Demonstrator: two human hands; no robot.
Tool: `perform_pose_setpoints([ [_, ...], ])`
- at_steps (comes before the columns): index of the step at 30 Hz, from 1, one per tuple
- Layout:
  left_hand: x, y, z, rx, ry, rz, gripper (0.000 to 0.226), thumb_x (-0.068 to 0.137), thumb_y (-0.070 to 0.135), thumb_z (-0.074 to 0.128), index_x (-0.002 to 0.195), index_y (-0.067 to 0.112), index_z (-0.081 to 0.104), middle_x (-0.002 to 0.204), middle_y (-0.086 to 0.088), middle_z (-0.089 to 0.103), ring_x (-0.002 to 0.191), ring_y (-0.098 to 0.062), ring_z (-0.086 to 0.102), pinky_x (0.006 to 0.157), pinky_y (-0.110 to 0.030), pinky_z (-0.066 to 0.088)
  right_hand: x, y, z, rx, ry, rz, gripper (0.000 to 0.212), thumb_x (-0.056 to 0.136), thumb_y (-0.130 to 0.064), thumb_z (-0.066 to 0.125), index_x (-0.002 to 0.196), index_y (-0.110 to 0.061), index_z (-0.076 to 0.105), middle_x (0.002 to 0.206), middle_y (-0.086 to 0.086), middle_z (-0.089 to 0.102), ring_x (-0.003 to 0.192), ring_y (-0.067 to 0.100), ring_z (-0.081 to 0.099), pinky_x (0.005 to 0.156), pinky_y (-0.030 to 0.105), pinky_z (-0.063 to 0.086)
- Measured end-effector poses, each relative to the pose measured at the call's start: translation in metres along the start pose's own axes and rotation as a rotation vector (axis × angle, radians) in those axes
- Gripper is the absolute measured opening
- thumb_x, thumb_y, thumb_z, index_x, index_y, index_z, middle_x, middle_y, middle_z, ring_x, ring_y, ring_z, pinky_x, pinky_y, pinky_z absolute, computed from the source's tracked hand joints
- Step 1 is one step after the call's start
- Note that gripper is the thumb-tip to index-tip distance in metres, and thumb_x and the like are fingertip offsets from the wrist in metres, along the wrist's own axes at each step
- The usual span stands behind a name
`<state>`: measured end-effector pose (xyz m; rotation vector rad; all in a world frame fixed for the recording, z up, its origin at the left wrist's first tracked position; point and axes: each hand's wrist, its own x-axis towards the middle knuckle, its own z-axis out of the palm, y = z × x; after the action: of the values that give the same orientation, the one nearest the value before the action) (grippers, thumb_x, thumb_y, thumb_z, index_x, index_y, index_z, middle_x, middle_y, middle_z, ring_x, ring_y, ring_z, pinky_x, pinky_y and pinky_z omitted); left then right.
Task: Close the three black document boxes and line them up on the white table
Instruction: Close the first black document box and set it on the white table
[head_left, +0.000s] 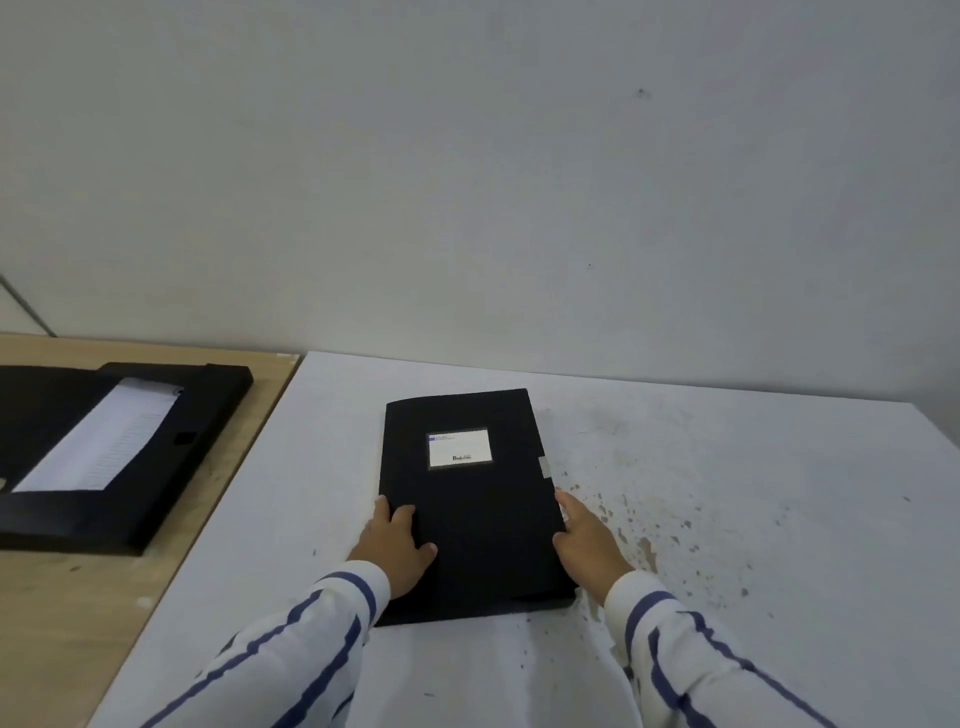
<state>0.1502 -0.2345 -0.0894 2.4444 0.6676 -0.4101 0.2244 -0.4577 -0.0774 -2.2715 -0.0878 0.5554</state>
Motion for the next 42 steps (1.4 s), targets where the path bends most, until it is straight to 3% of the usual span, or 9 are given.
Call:
perform_pose_setpoints([
  [6,-0.003,-0.006,0.006,0.033,0.018,0.006,0.073,0.087,0.042,0.058,0.147,0.024,0.021,0.161,-0.004,-0.002,0.142,-0.028,0.029,0.113,-0.042,0.035,0.001,0.01,0.027,-0.409,0.073,0.026,0.058,0.096,-0.021,0.043,0.148,-0.017,0.02,0.141,0.014,0.037,0.124,0.029,0.043,0.105,0.034,0.042],
  [8,-0.003,-0.009,0.005,-0.027,0.03,0.0,0.077,0.085,0.041,0.062,0.147,0.024,0.02,0.16,-0.004,0.003,0.139,-0.028,0.034,0.111,-0.041,0.038,-0.002,0.011,0.032,-0.392,0.076,0.037,0.06,0.094,-0.03,0.047,0.146,-0.016,0.021,0.141,0.014,0.033,0.125,0.032,0.039,0.105,0.038,0.041],
  [11,-0.003,-0.015,0.007,-0.315,0.053,-0.076,0.077,0.076,0.035,0.073,0.137,0.017,0.03,0.145,-0.009,0.039,0.124,-0.03,0.05,0.102,-0.043,0.046,-0.007,0.013,0.039,-0.28,0.078,0.054,0.06,0.093,-0.031,0.049,0.145,-0.015,0.023,0.142,0.013,0.034,0.124,0.032,0.041,0.104,0.04,0.044],
  [13,-0.003,-0.017,0.01,-0.428,0.073,-0.106,0.07,0.074,0.031,0.076,0.128,0.015,0.035,0.133,-0.01,0.052,0.116,-0.032,0.055,0.098,-0.044,0.049,-0.011,0.013,0.043,-0.164,0.062,0.089,0.064,0.094,-0.028,0.05,0.147,-0.015,0.015,0.143,0.013,0.036,0.125,0.031,0.044,0.104,0.04,0.044],
  [18,-0.003,-0.016,0.014,-0.518,0.076,-0.063,0.07,0.077,0.028,0.074,0.133,0.017,0.033,0.134,-0.007,0.051,0.118,-0.031,0.053,0.098,-0.044,0.047,-0.022,0.014,0.043,0.064,0.05,0.09,0.066,0.092,-0.02,0.055,0.147,-0.018,0.018,0.145,0.008,0.039,0.131,0.029,0.042,0.109,0.046,0.041],
  [24,0.015,0.005,0.012,-0.508,0.045,0.053,0.067,0.079,0.023,0.072,0.134,0.018,0.034,0.133,-0.006,0.052,0.118,-0.03,0.053,0.099,-0.043,0.046,-0.022,0.02,0.024,0.164,0.135,0.115,0.064,0.092,-0.018,0.055,0.147,-0.019,0.022,0.148,0.005,0.039,0.134,0.028,0.04,0.112,0.045,0.037],
  [42,0.078,0.109,0.041,-0.486,-0.001,0.065,0.062,0.078,0.025,0.071,0.128,0.021,0.036,0.129,-0.003,0.054,0.114,-0.027,0.055,0.095,-0.038,0.047,0.049,0.055,-0.062,0.098,0.179,0.137,0.062,0.093,-0.02,0.056,0.146,-0.018,0.024,0.144,0.006,0.044,0.13,0.029,0.045,0.11,0.044,0.041],
])
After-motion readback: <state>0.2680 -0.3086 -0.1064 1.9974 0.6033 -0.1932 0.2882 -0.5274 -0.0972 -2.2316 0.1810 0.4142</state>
